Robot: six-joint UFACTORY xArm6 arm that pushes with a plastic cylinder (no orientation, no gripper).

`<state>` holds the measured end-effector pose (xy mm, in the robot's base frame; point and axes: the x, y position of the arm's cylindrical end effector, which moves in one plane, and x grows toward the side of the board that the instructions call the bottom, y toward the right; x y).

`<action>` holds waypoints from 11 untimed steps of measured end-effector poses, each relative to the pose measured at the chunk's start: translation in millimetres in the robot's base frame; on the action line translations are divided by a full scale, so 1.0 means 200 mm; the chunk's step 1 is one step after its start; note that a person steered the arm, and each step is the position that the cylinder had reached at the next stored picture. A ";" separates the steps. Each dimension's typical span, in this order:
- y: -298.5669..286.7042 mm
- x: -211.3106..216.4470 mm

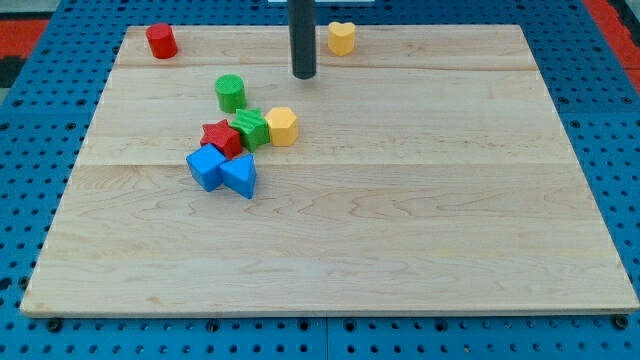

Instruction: Place your arm bottom left to heart

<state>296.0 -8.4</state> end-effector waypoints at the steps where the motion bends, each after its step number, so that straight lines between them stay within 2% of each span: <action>1: 0.28 0.00; 9: 0.35 -0.07; 11: -0.29 -0.20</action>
